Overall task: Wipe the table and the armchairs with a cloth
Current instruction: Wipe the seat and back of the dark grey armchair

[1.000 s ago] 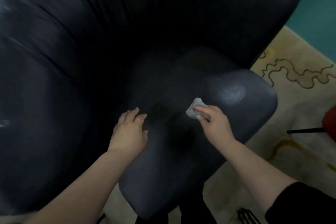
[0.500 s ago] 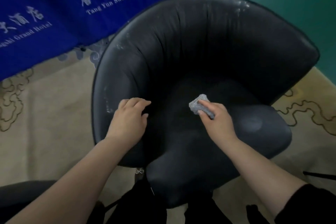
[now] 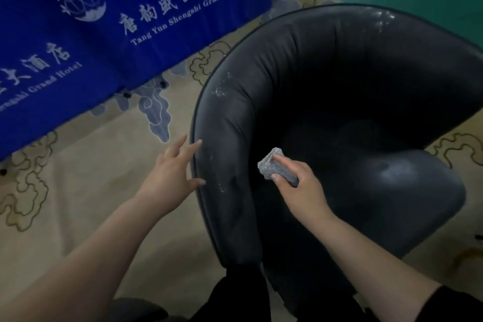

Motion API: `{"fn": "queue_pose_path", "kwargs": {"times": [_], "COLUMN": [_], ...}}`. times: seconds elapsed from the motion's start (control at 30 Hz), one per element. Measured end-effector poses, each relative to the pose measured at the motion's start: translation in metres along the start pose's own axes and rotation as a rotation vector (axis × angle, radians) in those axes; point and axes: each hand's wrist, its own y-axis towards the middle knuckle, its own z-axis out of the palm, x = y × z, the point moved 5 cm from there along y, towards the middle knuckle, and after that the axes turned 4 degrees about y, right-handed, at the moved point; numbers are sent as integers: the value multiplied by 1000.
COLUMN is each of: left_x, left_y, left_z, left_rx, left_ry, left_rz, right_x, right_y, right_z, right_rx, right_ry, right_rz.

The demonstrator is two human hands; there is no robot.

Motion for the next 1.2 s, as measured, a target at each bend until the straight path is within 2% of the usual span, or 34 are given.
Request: {"fn": "queue_pose_path", "kwargs": {"times": [0.17,0.33,0.47,0.53,0.63,0.7,0.77,0.87,1.0,1.13,1.2], "left_x": [9,18,24,24,25,26,27,24,20,18,17], "left_y": [48,85,96,98,98,98,98,97,96,96,95], "left_z": [-14,-11,-5,-3,2,3,3,3,3,3,3], "left_rx": [61,141,148,140,143,157,172,165,169,178,180], "left_ry": [228,389,380,377,357,326,315,328,360,389,372], "left_rz": [230,336,383,397,403,398,384,370,337,314,300], "right_x": [16,35,41,40,25,12,10,31,45,28,17], "right_y": [11,38,55,50,27,17,22,49,58,27,10], "right_z": [55,103,129,127,114,104,97,105,129,118,107], "right_rx": [-13,-20,-30,-54,-38,-32,-93,-156,-78,15,46], "right_ry": [-14,-103,-370,-475,-485,-373,-212,-152,-299,-307,-253], "right_rz": [-55,-128,-169,-211,-215,-128,-27,-49,-140,-157,-101]}}
